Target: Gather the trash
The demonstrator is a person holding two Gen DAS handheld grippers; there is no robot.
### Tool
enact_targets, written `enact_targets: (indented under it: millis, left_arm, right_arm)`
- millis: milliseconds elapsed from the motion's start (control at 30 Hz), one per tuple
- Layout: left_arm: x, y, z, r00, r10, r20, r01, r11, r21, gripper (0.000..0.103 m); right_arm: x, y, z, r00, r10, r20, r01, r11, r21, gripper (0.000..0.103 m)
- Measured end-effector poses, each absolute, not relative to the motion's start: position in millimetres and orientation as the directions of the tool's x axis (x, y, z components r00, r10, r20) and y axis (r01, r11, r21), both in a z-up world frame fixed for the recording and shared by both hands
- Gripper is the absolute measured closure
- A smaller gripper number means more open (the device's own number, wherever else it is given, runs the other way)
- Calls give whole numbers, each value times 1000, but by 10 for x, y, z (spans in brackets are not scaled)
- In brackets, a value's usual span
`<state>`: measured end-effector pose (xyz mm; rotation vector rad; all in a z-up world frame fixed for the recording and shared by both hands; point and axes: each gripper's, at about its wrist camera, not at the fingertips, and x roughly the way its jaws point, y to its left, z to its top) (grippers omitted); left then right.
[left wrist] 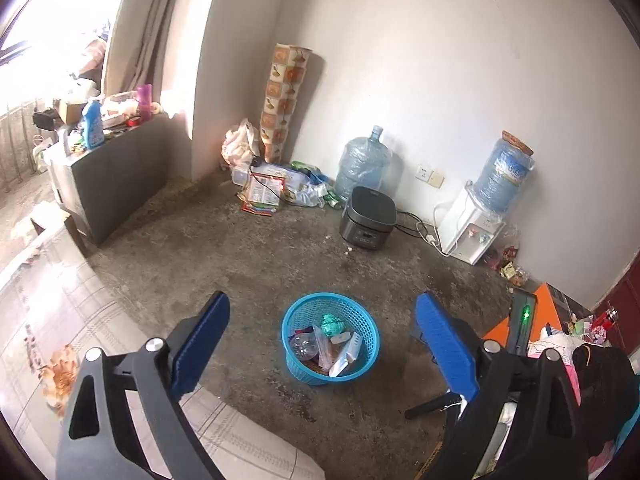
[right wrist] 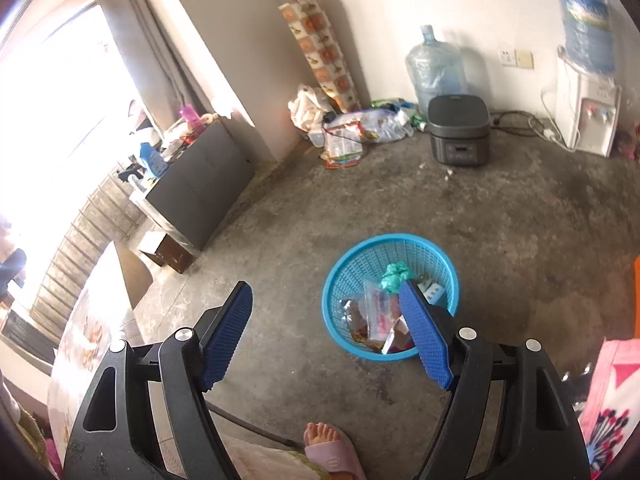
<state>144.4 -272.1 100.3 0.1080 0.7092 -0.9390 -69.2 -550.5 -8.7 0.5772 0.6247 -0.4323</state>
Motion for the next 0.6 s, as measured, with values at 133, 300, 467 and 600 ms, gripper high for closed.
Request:
enact_targets:
  millis: [133,300,467,600]
  left_arm:
    - [1115,-1968,1119,548,-592,-591,659,740,-130,5]
    - [818,-1228,1018,645,-434,-629,498,863,-85,5]
    - [581,-705,909,764,-240,-599,310,951,13,5]
    - [410,-426,717,783,-207,-587,227,973,-41,5]
  right_arm:
    - [-903,-4914,435,815,-225,-534,420,865,277,8]
    - [-1081,-4210,841,878,-216,-428,310,937,163,8]
    - [-1045,-3681,929,907,-154,-391,199,977,78,8]
    - [-925,-3429,849,905,-125,-407,132,991,-12,8]
